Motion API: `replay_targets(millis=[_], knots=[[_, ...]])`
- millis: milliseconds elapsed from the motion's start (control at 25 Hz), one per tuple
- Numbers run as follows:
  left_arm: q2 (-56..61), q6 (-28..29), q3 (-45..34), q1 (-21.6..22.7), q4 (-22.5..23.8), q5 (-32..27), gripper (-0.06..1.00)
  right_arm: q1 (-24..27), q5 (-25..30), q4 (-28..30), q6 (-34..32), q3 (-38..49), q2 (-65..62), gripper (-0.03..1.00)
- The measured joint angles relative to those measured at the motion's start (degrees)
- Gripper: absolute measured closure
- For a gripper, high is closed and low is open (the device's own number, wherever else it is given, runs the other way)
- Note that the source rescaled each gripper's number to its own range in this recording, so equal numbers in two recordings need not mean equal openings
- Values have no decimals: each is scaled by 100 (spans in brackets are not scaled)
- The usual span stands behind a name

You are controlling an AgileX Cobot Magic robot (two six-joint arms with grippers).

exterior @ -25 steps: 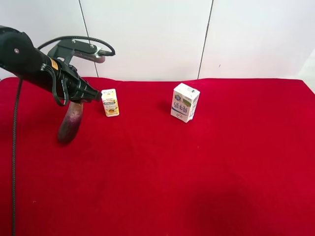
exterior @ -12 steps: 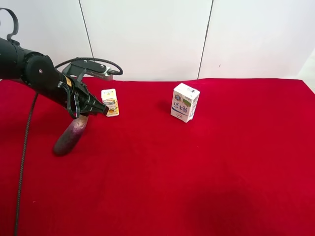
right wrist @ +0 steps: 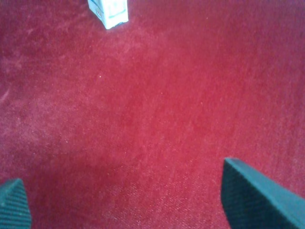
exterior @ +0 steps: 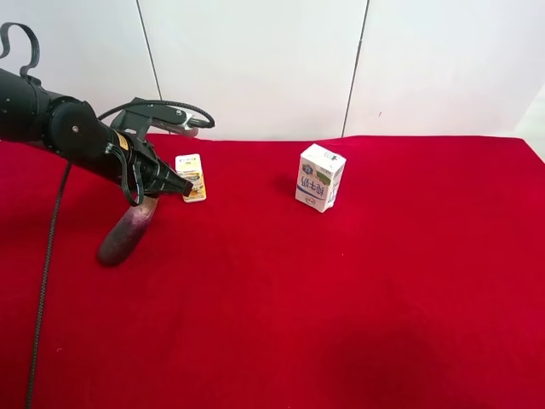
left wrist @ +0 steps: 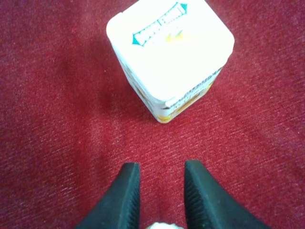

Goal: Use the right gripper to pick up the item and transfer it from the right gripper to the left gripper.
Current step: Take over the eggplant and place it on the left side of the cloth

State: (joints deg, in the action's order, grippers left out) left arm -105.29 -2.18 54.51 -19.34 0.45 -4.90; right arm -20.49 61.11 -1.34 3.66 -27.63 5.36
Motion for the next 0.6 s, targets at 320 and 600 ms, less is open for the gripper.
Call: replay_targets(millis=[320,600], knots=[[-242,0,0,0,0,75,94,0,0,0,0,0,0,36],[-285,0,-5,0,0,85,66,0,0,0,0,0,0,36]])
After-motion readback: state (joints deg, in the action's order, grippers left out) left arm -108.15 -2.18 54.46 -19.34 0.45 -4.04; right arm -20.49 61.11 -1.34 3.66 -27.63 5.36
